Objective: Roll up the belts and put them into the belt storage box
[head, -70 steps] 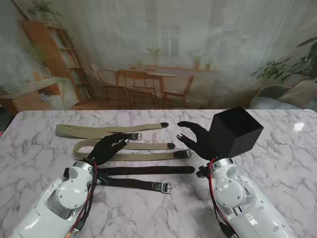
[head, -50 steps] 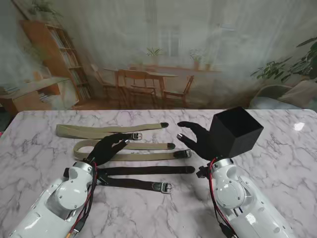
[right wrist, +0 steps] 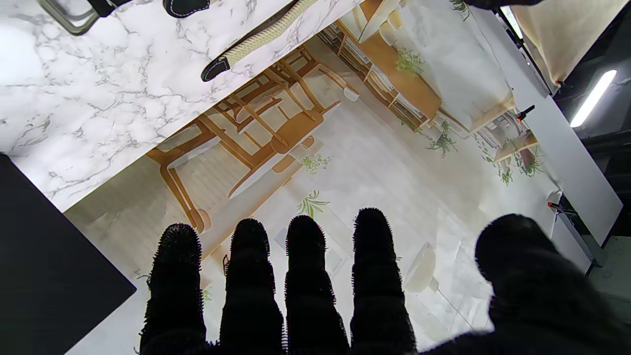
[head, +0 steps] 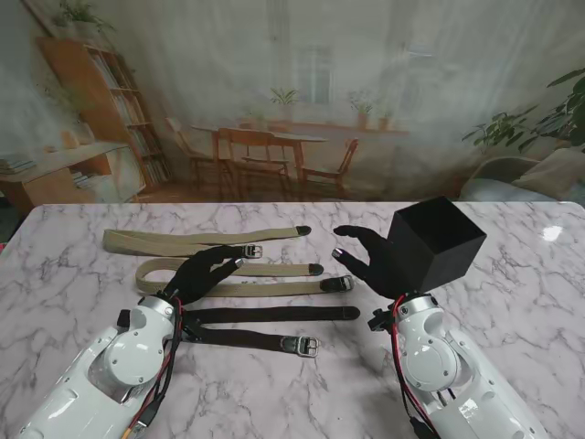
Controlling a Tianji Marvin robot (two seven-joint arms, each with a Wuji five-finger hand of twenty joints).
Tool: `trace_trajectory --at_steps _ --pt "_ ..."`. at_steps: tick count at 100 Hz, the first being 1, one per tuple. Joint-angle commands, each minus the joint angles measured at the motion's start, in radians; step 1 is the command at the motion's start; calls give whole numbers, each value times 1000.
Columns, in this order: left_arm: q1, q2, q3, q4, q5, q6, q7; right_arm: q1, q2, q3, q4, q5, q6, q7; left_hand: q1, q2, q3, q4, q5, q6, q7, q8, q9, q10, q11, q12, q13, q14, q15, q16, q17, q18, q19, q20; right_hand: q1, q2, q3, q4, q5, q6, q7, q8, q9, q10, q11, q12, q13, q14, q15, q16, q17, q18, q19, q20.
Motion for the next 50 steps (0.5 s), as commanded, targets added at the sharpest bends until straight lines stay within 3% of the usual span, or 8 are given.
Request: trace_trajectory --at_steps 1,19,41,50 --pt "-4 0 3 -3 -3 -8 -16 -16 2 2 -16 -10 5 -6 15 44 -19 -6 -13 1 -12 -3 -17 -7 -23 3 -21 -5 1 4 -14 15 -22 7 -1 -15 12 16 11 7 2 -14 15 -2 5 8 14 -8 22 16 -16 8 8 -9" --pt "7 5 -4 -16 9 -7 -29 -25 3 6 -26 -22 0 -13 16 43 -19 -5 -14 0 -14 -3 -15 -6 -21 1 -24 -5 -1 2 -14 15 -23 6 -1 -16 10 16 15 7 0 -13 14 0 5 8 15 -8 21 17 -14 8 9 -9" --pt "47 16 -41 -68 90 -9 -35 -30 5 2 -28 -20 -5 -7 8 44 -21 -6 -16 -6 -17 -4 -11 -7 -21 -2 -21 -7 -6 -2 -15 19 -32 1 0 -16 9 16 18 6 -1 -11 12 1 7 9 14 -7 21 18 -14 7 9 -9" --pt "69 29 -81 -95 151 -13 -68 -34 5 2 -32 -17 -12 -6 8 45 -20 -6 -18 -8 -19 -5 -11 -8 -21 -2 -20 -9 -7 -3 -13 20 -33 1 1 -16 8 17 20 7 -1 -10 11 1 8 9 12 -8 20 18 -14 7 9 -9"
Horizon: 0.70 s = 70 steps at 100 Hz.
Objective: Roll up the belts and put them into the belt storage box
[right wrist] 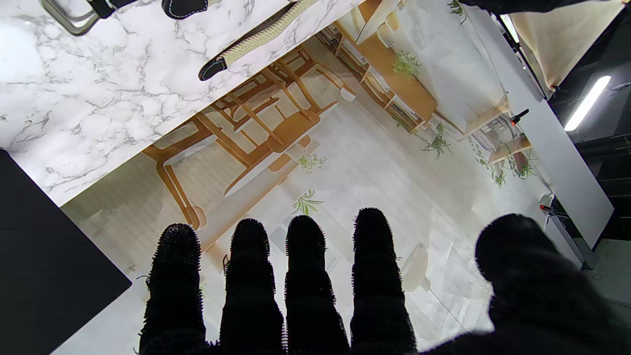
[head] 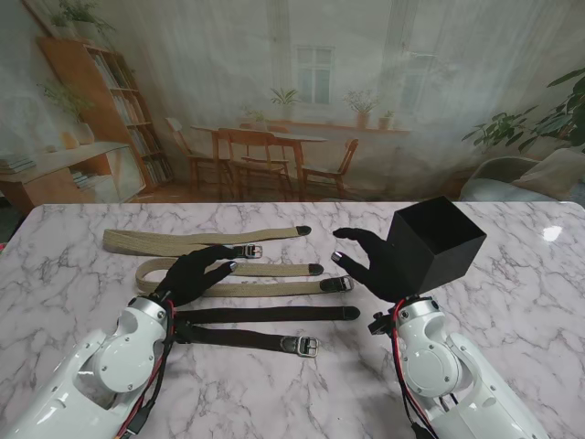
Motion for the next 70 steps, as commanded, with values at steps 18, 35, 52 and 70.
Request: trace_trajectory --at_steps 18,35,52,70 --pt "92 34 -142 -60 128 -54 -77 -24 2 0 -19 -10 -16 0 3 45 -21 -7 -19 -15 -17 -3 -9 -12 -21 -3 -17 -12 -7 -4 -7 17 -33 1 2 -15 7 17 26 8 0 -8 15 0 9 10 15 -7 22 18 -12 3 11 -8" --pt "174 36 -261 -68 178 -89 -70 -21 2 2 -22 -14 -21 -1 3 44 -21 -7 -19 -13 -18 -4 -8 -10 -20 -4 -19 -10 -9 -6 -8 19 -38 -1 3 -15 5 17 32 9 -1 -6 15 3 7 9 16 -6 22 18 -13 4 11 -8" --pt "219 38 -326 -51 223 -111 -58 -18 3 -6 -20 -23 -12 1 -11 48 -24 -7 -68 -33 -39 -10 -64 -21 -38 -10 -29 -21 -12 -7 -9 11 -39 0 2 -15 4 17 36 8 0 -4 14 3 7 9 16 -7 22 19 -13 3 11 -8" --pt "233 47 -351 -22 281 -131 -74 -21 2 -5 -22 -26 -3 -6 -90 -32 -25 -4 -230 -67 -127 -59 -202 -47 -69 -60 -47 -44 -29 -20 -12 -1 -58 -6 3 -15 4 17 38 10 0 -2 10 6 7 9 15 -7 21 18 -13 3 12 -8"
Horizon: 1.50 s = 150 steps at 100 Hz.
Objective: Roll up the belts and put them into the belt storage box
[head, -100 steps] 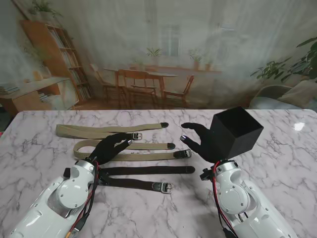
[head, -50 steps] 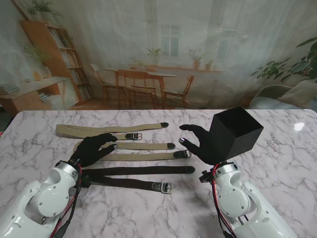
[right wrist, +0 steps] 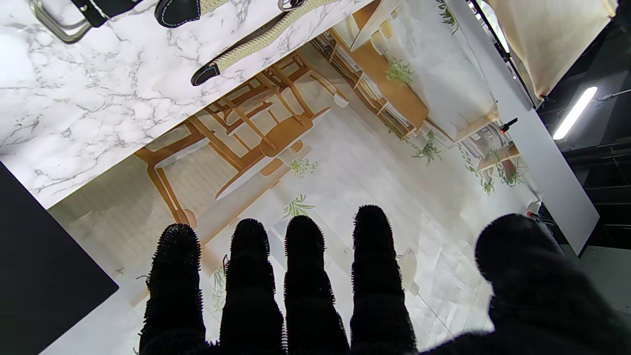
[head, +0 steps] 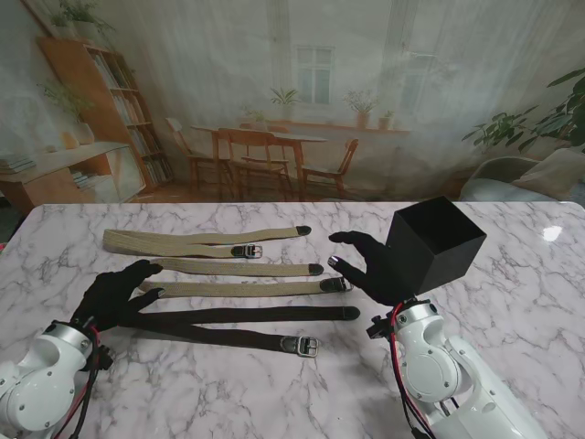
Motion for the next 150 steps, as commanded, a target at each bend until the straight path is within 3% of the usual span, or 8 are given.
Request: trace_trajectory --at_steps 1,21,38,73,113,125,138,150 --pt "9 8 -2 21 3 -5 -21 -4 -2 0 -5 -1 6 -4 -42 -23 -24 -5 -70 -20 -36 -23 -66 -15 -18 -26 -34 -19 -28 -16 -12 -2 -34 -5 4 -15 4 17 17 10 -2 -2 9 -4 7 10 14 -6 21 18 -13 2 12 -8" --pt "6 20 -1 40 79 1 -48 -9 -2 3 -6 -10 11 -12 -44 -130 -7 0 -95 -6 -61 -68 -89 -2 -11 -44 -21 -26 -5 -1 9 -4 -13 13 3 -15 4 17 25 9 0 1 10 -4 10 11 14 -6 22 19 -23 7 5 -11" --pt "-10 27 12 67 137 5 -46 -15 -4 8 -8 -12 11 -21 34 -191 3 6 -3 8 1 -67 -98 12 13 10 -6 -42 77 109 14 -16 100 70 4 -14 5 18 28 10 1 3 8 -4 11 11 13 -6 22 19 -21 5 5 -11" --pt "-31 39 34 102 216 5 -51 -12 -3 7 -3 -14 10 -22 105 -213 25 21 67 25 87 10 -106 20 7 40 -7 -52 101 145 19 -37 204 80 4 -14 6 18 35 11 3 6 3 -2 12 11 11 -6 21 19 -21 5 5 -11" --pt "-50 46 58 139 269 35 -53 -2 -2 -1 6 -14 14 -15 143 -204 40 26 73 34 169 111 -126 25 2 40 -23 -49 104 145 19 -51 248 68 4 -14 6 18 45 13 6 9 3 -2 14 12 10 -6 22 18 -21 4 5 -10" --pt "-45 48 57 135 291 45 -57 -1 -3 -3 7 -13 15 -15 150 -205 44 28 78 37 270 206 -121 24 4 41 -22 -49 104 140 20 -50 252 60 3 -13 6 18 47 12 6 9 3 -1 14 12 10 -6 22 18 -21 4 6 -10" --pt "-32 50 50 118 313 55 -73 0 -3 -4 8 -13 17 -16 187 -264 82 23 53 30 438 448 -111 26 8 49 -21 -48 105 137 27 -54 260 56 5 -12 7 18 47 12 6 9 2 -1 14 12 9 -6 21 18 -22 3 5 -10" --pt "-27 52 48 111 336 59 -82 0 -3 -6 8 -14 18 -17 250 -308 111 14 19 8 635 558 -86 24 28 81 -20 -50 105 132 31 -56 267 53 5 -12 6 18 49 13 7 10 2 -3 14 12 9 -6 21 18 -21 4 6 -10"
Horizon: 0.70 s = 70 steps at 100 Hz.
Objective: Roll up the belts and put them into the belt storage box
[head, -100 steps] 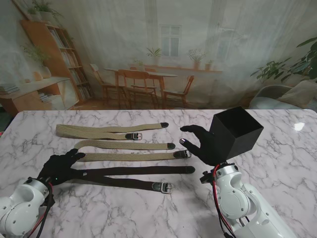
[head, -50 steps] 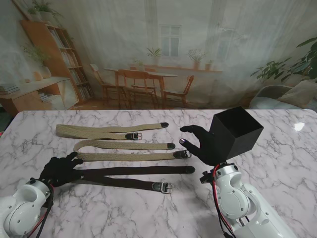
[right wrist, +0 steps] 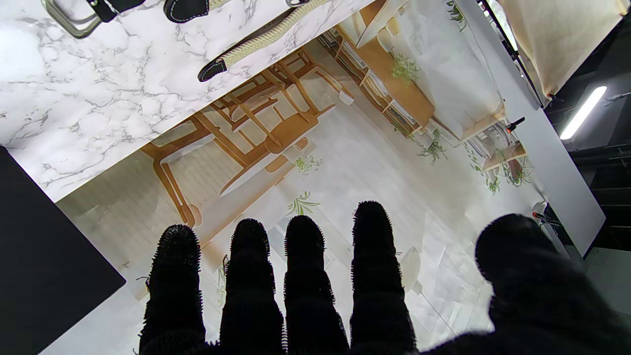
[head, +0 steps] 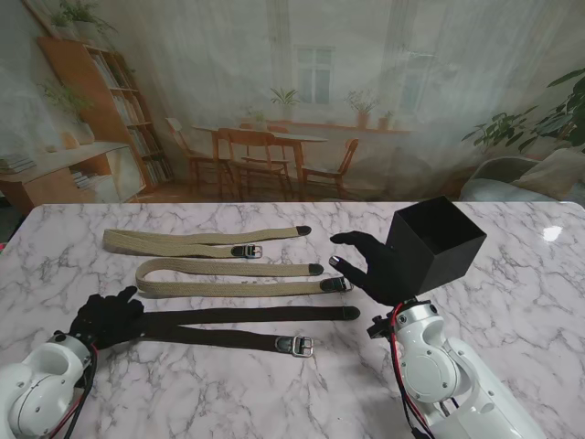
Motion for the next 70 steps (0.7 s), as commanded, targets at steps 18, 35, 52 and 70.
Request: trace_trajectory --at_steps 18,35,52,70 --pt "4 7 8 0 37 1 -15 -1 -2 -4 2 -4 7 -1 117 -57 69 10 -20 -11 271 125 36 13 117 112 3 0 35 -2 17 -11 48 -9 6 -10 7 18 19 13 6 11 1 -2 13 9 9 -6 22 18 -13 4 6 -10" --pt "12 10 8 -2 68 -13 -6 -1 -2 -5 2 -5 8 -1 111 -71 74 7 -11 -45 282 93 49 4 178 129 11 -1 38 1 23 -14 62 -15 6 -10 6 18 21 13 6 11 2 -2 14 10 9 -6 22 18 -12 3 6 -10" --pt "31 14 9 -11 124 -21 13 0 -2 -6 4 -5 8 -1 83 -89 58 8 54 -90 89 -162 47 -1 166 71 9 2 15 -27 22 -11 65 -23 7 -9 6 18 21 13 6 11 1 -1 14 10 8 -5 22 18 -13 3 7 -10" --pt "45 18 17 -20 180 -5 9 1 -2 -6 4 -5 8 0 84 -94 61 9 92 -86 39 -183 55 -1 164 54 8 1 7 -40 22 -10 61 -28 8 -9 6 19 22 14 6 12 2 -1 14 10 8 -5 22 18 -14 4 7 -10"
